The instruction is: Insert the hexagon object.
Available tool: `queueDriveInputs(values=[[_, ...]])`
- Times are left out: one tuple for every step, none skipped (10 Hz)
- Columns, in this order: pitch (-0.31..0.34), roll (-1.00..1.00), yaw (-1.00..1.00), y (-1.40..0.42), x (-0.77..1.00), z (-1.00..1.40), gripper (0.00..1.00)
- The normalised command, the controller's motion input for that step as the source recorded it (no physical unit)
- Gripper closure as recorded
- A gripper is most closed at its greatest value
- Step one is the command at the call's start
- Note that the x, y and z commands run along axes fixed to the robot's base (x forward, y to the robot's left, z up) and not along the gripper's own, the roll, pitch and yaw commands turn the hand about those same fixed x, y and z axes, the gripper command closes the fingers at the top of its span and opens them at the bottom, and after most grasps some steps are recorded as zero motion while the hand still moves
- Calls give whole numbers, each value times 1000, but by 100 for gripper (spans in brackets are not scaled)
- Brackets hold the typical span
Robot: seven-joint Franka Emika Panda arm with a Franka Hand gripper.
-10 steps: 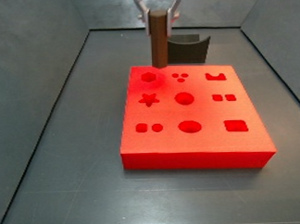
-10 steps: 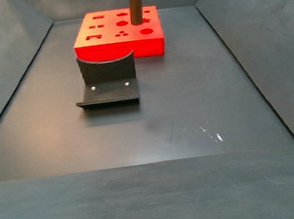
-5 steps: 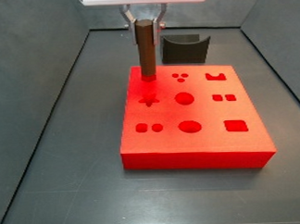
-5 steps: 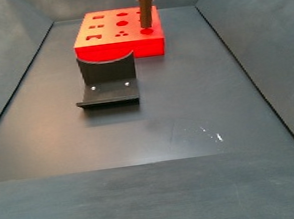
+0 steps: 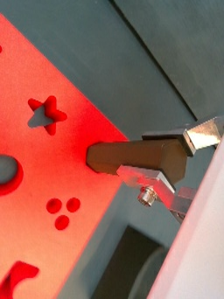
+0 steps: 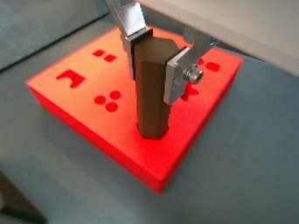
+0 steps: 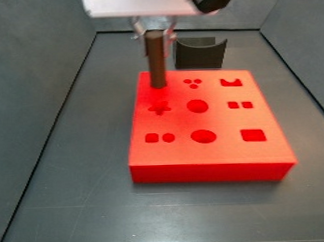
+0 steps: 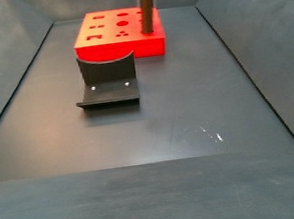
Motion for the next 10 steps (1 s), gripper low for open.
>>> queueDriveInputs(values=[[-146,183,326,46,-231,-346,100],[-139,191,406,0,0,-314,100],[-71,256,400,-26,3,-306,100],[-31,283,314,-160,114,-237,100],[0,367,11,-337,157,-134,100],[51,394,-23,-329,289,-109,100],[150,167,0,-34,106,-429,100],[261,0,-3,0,223,-726,100],[247,56,0,-60,263,-709,100],[280,0,0,-20,254,-683,100]])
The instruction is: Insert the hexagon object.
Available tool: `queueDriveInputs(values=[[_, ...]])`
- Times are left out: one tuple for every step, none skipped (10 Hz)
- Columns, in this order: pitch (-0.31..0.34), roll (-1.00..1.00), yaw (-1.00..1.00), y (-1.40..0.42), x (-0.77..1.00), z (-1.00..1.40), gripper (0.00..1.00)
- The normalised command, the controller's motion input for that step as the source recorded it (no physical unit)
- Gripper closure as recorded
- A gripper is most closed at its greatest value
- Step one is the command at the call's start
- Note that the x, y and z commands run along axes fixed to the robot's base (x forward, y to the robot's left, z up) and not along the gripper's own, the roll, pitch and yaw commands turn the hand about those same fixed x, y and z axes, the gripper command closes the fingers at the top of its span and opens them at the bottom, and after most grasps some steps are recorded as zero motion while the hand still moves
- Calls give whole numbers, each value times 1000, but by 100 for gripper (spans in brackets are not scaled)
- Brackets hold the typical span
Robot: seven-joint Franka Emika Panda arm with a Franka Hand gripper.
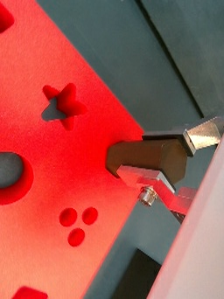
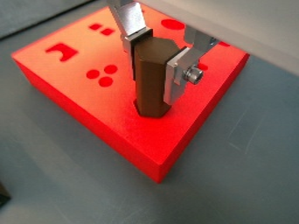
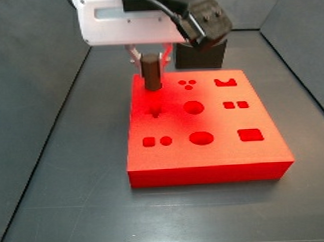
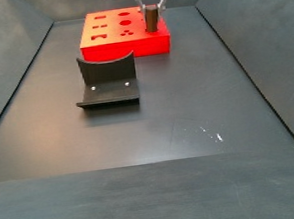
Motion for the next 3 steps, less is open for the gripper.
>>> queueDriveInputs(values=[[311,0,-26,0,226,-629,100],[296,80,0,-14,243,-589,100],[0,0,0,0,0,0,100]])
